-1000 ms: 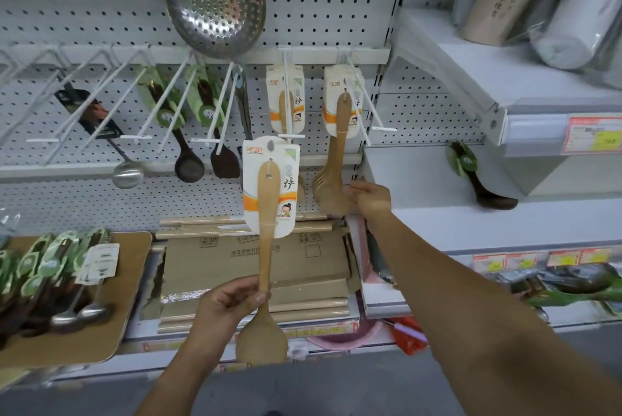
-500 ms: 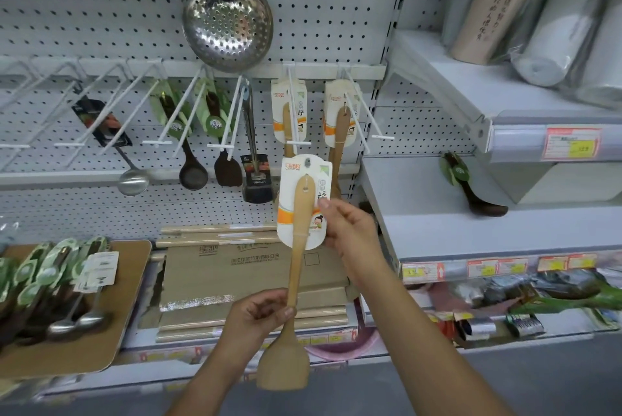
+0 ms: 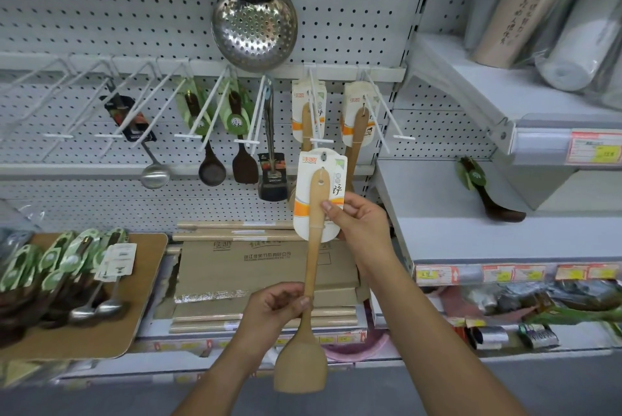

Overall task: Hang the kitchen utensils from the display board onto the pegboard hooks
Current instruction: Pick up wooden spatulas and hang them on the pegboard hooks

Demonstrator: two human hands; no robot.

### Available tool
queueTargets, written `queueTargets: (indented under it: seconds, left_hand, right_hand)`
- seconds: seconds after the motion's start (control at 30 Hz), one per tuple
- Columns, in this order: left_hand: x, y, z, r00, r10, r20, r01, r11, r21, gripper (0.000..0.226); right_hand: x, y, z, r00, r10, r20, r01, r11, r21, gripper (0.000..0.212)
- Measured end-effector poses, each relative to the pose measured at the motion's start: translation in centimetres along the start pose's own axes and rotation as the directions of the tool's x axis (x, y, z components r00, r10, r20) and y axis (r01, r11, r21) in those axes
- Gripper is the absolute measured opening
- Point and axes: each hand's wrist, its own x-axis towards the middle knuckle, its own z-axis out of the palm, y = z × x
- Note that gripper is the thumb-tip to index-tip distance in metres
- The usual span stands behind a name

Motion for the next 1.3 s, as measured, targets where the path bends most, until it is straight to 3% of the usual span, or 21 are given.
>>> queueTargets:
  seconds: [0.37,0.5,0.67,0.83,1.0,1.13,1.3]
  left_hand:
    - [0.9,-0.2,-0.2,0.998,-0.013,-0.067,0.012,1.0,-0.008,0.015]
    - [2.6,0.3,-0.3,0.996,-0.013,-0.085,0.012,1.0,-0.008,0.018]
    - [3.7,0.3,0.1,0.998,-0.011,-0.065,0.01,1.0,-0.015,0.017]
    - [3.7,-0.6,0.3,0.999,-0.009,-0.054,0.008,1.0,-0.025,0.016]
    - [5.2,0.0,0.5,0.991,0.024,-0.128,-0.03,0.998,-0.046,0.012]
    - [7.7,1.3,0.5,0.988,0.056,-0.147,-0.061,0.998,-0.027,0.009]
    - [11.3,2.7,0.3,0.99,0.068,-0.125,-0.066,0.998,0.022,0.008]
  right_hand:
    - [1.8,1.1,0.9,1.0,0.015,-0.024,-0.016,0.999,-0.046,0.013]
    - [2.8,1.2,1.2,0.997,0.025,-0.078,-0.028,0.999,-0.041,0.027]
    - [3.3,1.4,0.7,0.996,-0.009,-0.085,0.007,1.0,-0.029,0.013]
    - [3.8,2.1,0.7,0.994,0.02,-0.11,-0.025,0.999,-0.043,0.032]
    - [5.7,1.6,1.4,0.991,0.011,-0.132,-0.02,0.997,-0.069,0.016]
    - [8.2,1.0,2.0,0.989,0.011,-0.146,-0.026,0.995,-0.1,0.028]
    - [12.0,0.5,2.4,0.985,0.011,-0.17,-0.026,0.996,-0.085,0.013]
